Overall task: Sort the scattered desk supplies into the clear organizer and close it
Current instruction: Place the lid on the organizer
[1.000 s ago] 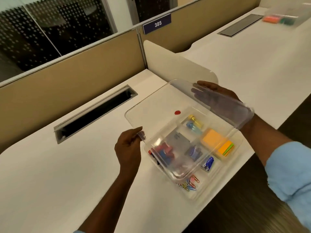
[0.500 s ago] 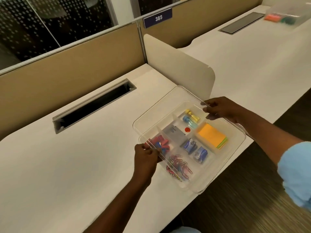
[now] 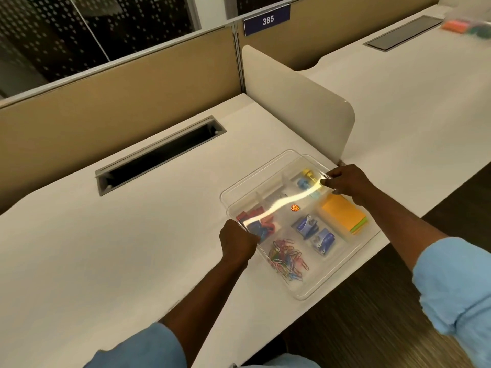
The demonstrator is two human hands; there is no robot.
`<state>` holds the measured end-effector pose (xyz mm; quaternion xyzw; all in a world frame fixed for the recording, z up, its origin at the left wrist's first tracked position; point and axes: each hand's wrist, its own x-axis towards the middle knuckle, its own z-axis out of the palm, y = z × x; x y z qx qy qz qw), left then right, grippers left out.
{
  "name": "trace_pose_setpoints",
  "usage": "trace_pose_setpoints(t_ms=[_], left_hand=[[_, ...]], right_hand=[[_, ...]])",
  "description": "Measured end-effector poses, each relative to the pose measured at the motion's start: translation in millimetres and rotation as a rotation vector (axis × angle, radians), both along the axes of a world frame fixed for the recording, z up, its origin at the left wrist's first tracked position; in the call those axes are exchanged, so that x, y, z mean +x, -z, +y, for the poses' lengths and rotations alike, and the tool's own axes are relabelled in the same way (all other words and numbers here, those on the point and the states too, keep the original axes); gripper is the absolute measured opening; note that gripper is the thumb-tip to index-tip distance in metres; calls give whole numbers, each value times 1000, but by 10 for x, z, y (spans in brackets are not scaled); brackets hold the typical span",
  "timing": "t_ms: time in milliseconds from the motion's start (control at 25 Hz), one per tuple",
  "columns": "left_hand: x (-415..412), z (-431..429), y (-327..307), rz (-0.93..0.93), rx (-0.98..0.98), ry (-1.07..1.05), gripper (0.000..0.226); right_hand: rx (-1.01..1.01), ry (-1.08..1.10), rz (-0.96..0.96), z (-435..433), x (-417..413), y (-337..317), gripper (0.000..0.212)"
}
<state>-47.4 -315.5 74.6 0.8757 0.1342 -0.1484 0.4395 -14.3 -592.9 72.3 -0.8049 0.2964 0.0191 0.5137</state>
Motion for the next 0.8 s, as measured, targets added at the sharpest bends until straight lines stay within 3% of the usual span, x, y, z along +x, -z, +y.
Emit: trace_pose_setpoints(t_ms=[80, 240, 320, 480, 560, 640, 720, 800], left_hand=[[23, 25, -7, -20, -51, -13, 30], [146, 46, -107, -131, -258, -52, 27], [229, 62, -189, -81, -314, -83, 40], [200, 188, -259, 142, -425, -52, 37], [134, 185, -260, 210, -663, -47, 32], [132, 132, -288, 150, -851, -100, 17], [176, 93, -332, 74, -945, -159, 6], [219, 126, -345, 42, -999, -187, 9]], right_hand=[[47, 10, 26, -9, -16, -31, 29], [381, 75, 55, -98, -108, -179, 6], [563, 190, -19, -131, -181, -229, 7], [845, 410, -134, -72, -324, -245, 19], [918, 462, -175, 40, -372, -249, 22], [967, 490, -217, 197, -415, -233, 22], [981, 462, -270, 326, -489, -182, 24], [938, 409, -276, 386, -578, -120, 22]])
